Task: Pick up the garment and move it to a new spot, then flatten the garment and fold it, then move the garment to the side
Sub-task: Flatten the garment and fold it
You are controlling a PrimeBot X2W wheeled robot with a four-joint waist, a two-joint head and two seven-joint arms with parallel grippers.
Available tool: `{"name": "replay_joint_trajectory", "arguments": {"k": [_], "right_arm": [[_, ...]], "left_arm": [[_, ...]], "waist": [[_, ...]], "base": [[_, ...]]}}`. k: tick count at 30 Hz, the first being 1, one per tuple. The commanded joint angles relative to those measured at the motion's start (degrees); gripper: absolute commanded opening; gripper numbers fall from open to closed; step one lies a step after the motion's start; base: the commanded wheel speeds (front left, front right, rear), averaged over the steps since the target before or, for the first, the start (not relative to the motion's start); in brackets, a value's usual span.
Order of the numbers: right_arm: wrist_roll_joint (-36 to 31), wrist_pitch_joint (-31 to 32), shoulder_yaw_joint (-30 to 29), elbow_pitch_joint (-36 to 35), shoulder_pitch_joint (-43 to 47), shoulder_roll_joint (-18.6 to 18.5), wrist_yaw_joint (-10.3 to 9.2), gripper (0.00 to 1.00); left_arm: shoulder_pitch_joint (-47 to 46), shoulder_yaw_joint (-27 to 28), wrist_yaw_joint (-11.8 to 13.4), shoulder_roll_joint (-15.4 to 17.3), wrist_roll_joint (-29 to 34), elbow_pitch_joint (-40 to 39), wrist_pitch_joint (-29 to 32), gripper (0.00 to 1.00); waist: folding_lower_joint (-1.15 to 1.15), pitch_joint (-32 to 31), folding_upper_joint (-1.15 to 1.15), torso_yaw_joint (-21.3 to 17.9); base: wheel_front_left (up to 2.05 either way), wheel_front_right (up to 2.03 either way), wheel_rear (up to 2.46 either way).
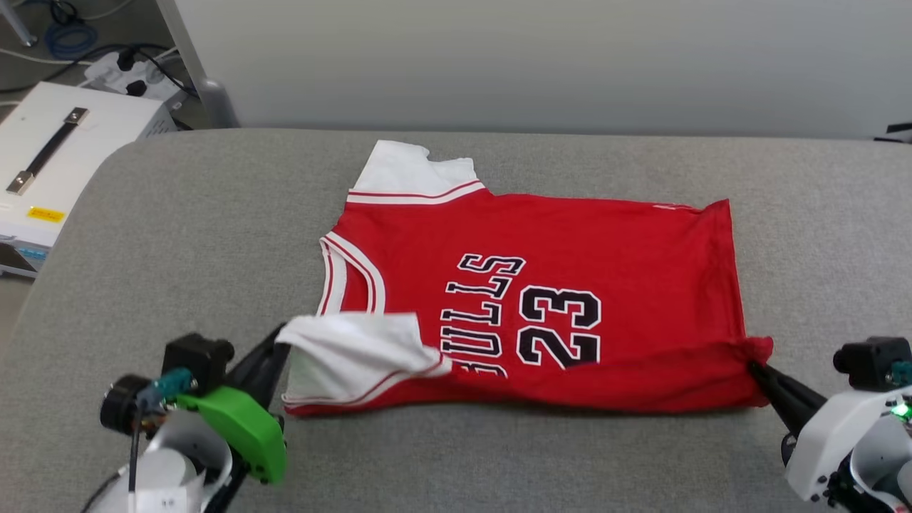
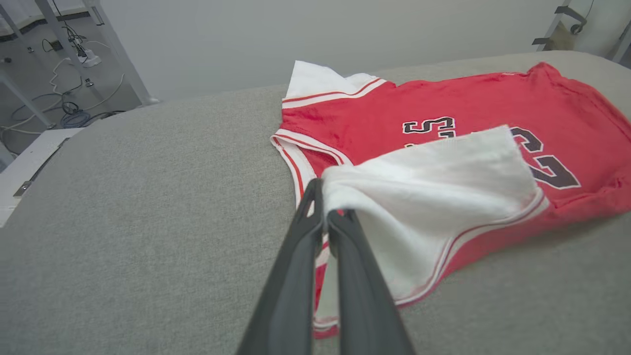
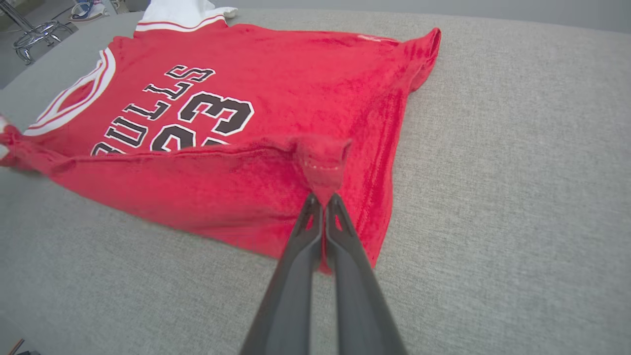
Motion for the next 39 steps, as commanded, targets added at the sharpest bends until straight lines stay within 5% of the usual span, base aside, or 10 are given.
{"name": "replay_joint_trajectory", "arguments": {"k": [1, 11, 26, 27, 28, 29, 30, 31, 39], "right_arm": [[-0.45, 0.39, -0.59, -0.24, -2.07, 0.38, -0.03, 0.00], [-1.24, 2.49, -0.53, 6.99, -12.81, 2.82, -0.03, 0.00], [-1.12, 0.43, 6.65, 15.69, -18.67, 4.42, -0.03, 0.00], [-0.93, -0.24, 6.76, 15.78, -18.70, 4.37, -0.03, 0.00], [-0.83, -1.02, 6.62, 15.79, -18.71, 4.28, -0.03, 0.06], [-0.83, -2.01, 6.20, 15.83, -18.64, 4.20, -0.03, 0.48], [-1.06, -2.80, 5.90, 15.78, -18.53, 4.07, -0.03, 0.94], [-1.32, -3.79, 5.44, 15.61, -18.29, 3.99, -0.03, 1.00], [-2.52, -6.81, 1.09, 11.17, -14.61, 4.06, -0.03, 1.00]], "left_arm": [[-3.11, -0.02, -0.73, 0.49, 0.32, 1.46, -0.08, 0.00], [-21.41, -5.31, -3.42, -0.25, -1.32, 18.08, -1.91, 0.00], [-27.88, -19.45, -3.48, -2.15, -9.03, 34.73, -7.32, 0.00], [-28.11, -20.08, -3.49, -2.22, -9.55, 35.48, -7.73, 0.22], [-28.32, -20.42, -3.49, -2.25, -9.99, 35.98, -8.08, 0.50], [-28.68, -20.67, -3.49, -2.21, -10.45, 36.37, -8.63, 1.00], [-28.96, -20.78, -3.49, -2.14, -10.85, 36.52, -9.02, 1.00], [-29.29, -20.94, -3.49, -1.94, -11.22, 36.67, -9.35, 1.00], [-32.33, -22.62, -3.49, 1.60, -13.32, 33.15, -9.72, 1.00]], "waist": [[0.00, 3.08, 0.00, -1.24], [0.00, 11.87, 0.00, -3.06], [0.00, 14.78, 0.00, -3.07], [0.00, 14.46, 0.00, -2.92], [0.00, 14.13, 0.00, -2.76], [0.00, 13.69, 0.00, -2.57], [0.00, 13.25, 0.00, -2.37], [0.00, 12.66, 0.00, -2.11], [0.00, 8.45, 0.00, -0.30]], "base": [[0.00, 0.00, 0.00], [0.00, 0.00, 0.00], [0.00, 0.00, 0.00], [0.00, 0.00, 0.00], [0.00, 0.00, 0.00], [0.00, 0.00, 0.00], [0.00, 0.00, 0.00], [0.00, 0.00, 0.00], [0.00, 0.00, 0.00]]}}
